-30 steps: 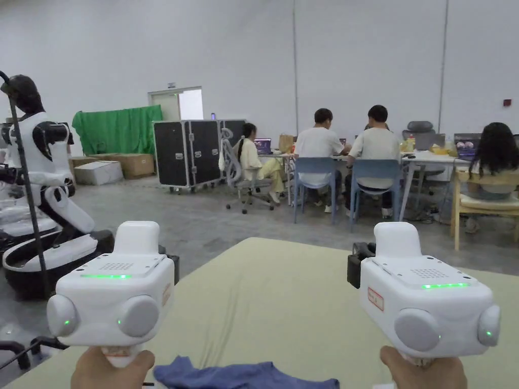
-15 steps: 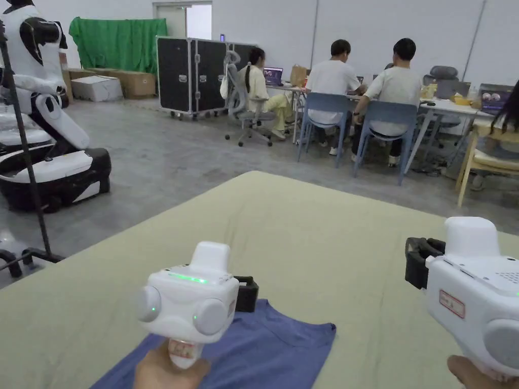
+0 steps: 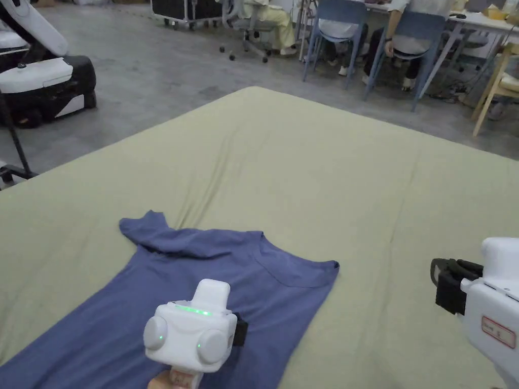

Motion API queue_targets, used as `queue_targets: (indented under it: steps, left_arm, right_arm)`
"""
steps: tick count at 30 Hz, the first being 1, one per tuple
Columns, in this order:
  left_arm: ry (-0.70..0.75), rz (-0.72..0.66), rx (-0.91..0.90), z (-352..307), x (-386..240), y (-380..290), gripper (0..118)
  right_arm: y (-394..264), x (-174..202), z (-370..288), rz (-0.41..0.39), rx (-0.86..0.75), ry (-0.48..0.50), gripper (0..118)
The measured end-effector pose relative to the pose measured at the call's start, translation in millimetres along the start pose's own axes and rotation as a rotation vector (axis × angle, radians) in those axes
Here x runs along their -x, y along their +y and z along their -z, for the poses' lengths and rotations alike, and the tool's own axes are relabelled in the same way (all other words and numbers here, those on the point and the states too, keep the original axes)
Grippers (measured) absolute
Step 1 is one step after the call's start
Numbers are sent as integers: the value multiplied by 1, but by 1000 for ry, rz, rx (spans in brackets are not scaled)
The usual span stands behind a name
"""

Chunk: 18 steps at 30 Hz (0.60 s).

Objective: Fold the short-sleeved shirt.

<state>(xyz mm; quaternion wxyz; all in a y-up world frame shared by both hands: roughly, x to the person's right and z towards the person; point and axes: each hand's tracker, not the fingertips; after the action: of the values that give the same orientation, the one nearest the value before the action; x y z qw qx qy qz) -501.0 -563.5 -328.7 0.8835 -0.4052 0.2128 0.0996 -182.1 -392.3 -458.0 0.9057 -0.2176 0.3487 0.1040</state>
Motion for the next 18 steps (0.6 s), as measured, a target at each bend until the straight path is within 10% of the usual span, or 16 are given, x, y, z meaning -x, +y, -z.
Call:
queue_targets:
  steps: [2, 10, 18]
  left_arm:
    - [-5, -47, -17, -5, 12, 8, 6]
    - [-104, -222, -126, -51, 20, 30, 6]
    - [-268, 44, -238, -136, -103, 74, 6]
  right_arm:
    - [-4, 2, 0, -4, 8, 12, 3]
    - [-3, -18, -42, 25, -45, 16, 3]
    - [-6, -78, -149, 93, -166, -108, 3]
